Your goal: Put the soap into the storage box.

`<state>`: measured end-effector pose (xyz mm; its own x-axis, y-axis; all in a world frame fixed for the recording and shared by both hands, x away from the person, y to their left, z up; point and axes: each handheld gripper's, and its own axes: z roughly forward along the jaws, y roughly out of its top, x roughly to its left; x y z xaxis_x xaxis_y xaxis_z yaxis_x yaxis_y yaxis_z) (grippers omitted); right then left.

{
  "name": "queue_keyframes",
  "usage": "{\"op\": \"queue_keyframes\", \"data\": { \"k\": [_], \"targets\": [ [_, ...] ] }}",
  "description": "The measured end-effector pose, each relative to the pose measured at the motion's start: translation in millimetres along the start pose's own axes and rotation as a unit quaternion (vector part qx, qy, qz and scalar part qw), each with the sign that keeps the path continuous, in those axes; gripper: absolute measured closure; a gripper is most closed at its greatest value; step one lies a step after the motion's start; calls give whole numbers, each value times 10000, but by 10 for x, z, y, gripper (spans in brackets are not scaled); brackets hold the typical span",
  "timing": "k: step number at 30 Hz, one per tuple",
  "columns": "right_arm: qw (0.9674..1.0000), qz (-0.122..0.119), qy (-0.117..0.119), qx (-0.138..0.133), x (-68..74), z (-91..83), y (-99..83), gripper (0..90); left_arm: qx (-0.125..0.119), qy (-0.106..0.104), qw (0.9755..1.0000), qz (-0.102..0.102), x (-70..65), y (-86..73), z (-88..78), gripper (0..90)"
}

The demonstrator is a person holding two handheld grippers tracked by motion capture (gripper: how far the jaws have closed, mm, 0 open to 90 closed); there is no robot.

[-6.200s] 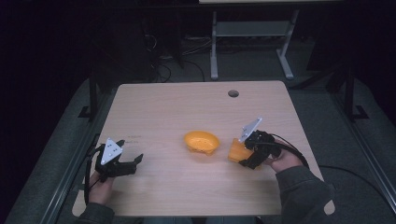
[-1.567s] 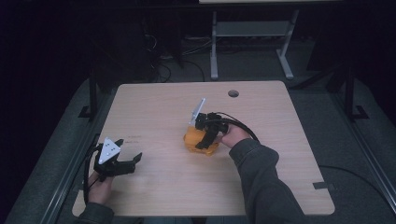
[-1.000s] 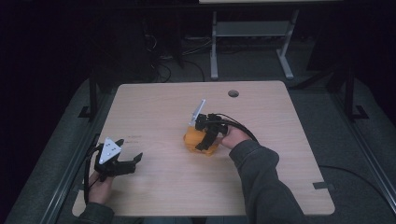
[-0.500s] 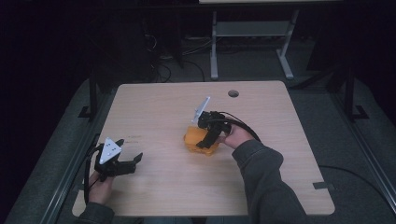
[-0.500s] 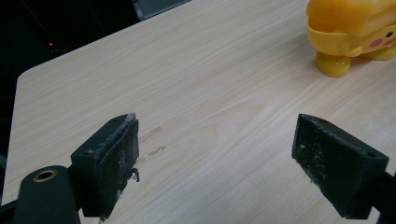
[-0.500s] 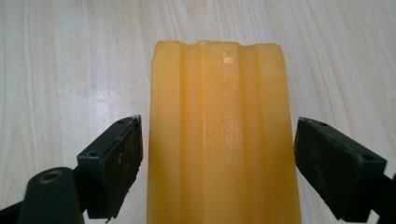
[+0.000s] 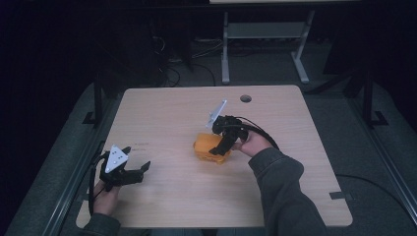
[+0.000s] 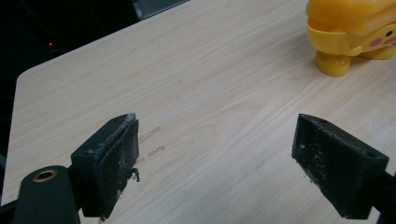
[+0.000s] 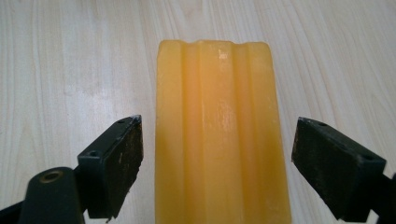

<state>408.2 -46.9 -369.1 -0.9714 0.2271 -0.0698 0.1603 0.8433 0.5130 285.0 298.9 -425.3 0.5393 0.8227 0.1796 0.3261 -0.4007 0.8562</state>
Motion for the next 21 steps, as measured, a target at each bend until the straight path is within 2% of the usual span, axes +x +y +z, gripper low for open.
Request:
{"op": "queue_keyframes", "data": {
  "k": [9, 10, 21],
  "targets": [
    [9999, 85, -63, -80, 17, -94, -68, 165, 2, 2, 10000, 12, -4, 1, 3, 141],
    [9998, 73, -80, -149, 25, -121, -89, 166, 6, 1, 10000, 10, -4, 1, 3, 141],
    [9995, 205, -186, -160, 54, -233, -245, 166, 25, -1, 10000, 17, -10, 2, 5, 141]
  ]
}}
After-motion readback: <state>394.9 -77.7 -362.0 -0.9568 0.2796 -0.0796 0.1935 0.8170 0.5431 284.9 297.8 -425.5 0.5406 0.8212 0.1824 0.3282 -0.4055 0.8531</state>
